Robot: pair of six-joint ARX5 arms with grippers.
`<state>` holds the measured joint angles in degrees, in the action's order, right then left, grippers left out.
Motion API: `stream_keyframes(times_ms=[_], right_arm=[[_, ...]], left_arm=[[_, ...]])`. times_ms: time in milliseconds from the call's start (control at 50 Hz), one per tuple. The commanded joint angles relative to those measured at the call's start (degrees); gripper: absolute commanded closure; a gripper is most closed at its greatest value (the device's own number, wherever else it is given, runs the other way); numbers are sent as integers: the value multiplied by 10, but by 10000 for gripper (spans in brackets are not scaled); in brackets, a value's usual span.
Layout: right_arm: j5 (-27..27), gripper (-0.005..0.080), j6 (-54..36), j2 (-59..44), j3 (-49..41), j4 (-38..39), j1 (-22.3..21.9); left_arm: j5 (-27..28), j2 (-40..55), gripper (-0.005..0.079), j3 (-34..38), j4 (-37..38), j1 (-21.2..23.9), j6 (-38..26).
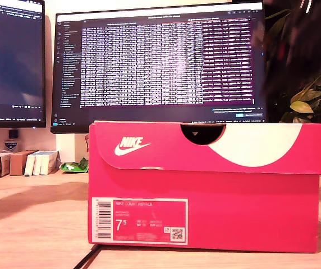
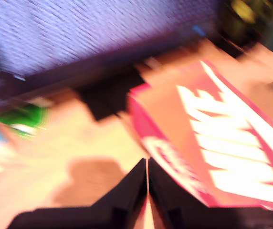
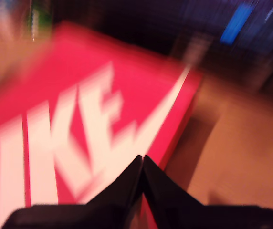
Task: Close the red shoebox by pushing the lid with your left arm and holding the box in place with your right arm
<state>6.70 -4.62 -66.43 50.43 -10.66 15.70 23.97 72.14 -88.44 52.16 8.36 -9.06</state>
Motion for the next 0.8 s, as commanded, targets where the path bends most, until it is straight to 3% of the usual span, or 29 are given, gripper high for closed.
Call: stream_keyframes(times_ms=[0, 320, 780], right_arm=[[-10, 765, -4, 28, -3, 12, -9], [-40, 765, -13, 106, -3, 12, -60], [-58, 765, -13, 184, -57, 13, -139]], left_arm=[[0, -12, 761, 11, -10, -18, -8], [13, -67, 761, 83, -67, -94, -14], [12, -161, 761, 263, -172, -117, -3]])
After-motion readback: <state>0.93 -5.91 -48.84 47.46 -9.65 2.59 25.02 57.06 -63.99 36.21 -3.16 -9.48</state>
